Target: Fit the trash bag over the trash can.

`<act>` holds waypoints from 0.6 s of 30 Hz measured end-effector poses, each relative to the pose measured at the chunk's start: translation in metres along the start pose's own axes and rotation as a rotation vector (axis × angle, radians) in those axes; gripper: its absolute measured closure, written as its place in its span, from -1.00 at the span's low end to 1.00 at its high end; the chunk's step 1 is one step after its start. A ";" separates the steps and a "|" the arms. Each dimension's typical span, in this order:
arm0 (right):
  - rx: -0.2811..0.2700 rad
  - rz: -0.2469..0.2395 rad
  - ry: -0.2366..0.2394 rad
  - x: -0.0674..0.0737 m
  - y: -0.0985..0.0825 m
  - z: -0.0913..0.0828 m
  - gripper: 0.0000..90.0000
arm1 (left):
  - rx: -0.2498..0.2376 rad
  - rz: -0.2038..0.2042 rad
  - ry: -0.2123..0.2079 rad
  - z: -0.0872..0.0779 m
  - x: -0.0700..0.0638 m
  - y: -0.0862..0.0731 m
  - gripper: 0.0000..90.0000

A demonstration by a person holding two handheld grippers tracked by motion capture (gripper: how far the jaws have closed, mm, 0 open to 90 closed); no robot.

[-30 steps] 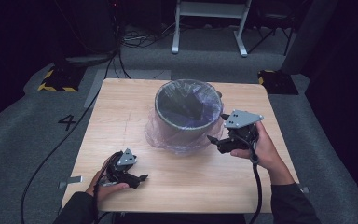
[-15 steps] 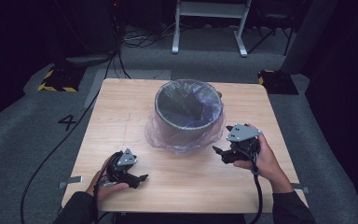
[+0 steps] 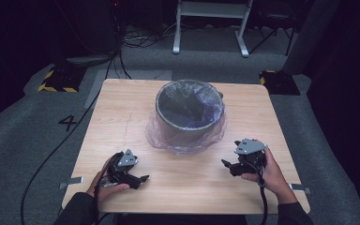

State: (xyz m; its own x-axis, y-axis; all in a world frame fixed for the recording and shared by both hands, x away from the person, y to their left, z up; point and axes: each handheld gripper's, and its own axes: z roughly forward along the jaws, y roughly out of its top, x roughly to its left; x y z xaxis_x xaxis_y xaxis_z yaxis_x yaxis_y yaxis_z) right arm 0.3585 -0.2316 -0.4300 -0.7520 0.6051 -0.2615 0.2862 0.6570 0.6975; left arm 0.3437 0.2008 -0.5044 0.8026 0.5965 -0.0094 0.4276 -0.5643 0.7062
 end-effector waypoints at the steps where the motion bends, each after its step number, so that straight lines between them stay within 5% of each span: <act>1: 0.009 0.007 0.002 0.000 -0.006 0.001 -0.63 | 0.000 0.000 0.000 0.000 0.000 0.000 -0.75; 12: 0.104 0.104 0.020 0.001 -0.065 0.014 -0.62 | -0.002 0.003 -0.002 0.001 0.000 0.000 -0.76; 18: 0.074 0.160 0.032 0.001 -0.079 0.011 -0.61 | -0.001 0.004 -0.002 0.000 0.000 0.000 -0.75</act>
State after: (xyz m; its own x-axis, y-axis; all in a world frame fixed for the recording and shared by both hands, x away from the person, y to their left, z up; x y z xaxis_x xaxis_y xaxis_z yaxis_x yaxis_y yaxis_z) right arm 0.3415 -0.2783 -0.4928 -0.7118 0.6905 -0.1287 0.4458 0.5857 0.6769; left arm 0.3444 0.2006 -0.5045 0.8048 0.5934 -0.0078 0.4241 -0.5659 0.7070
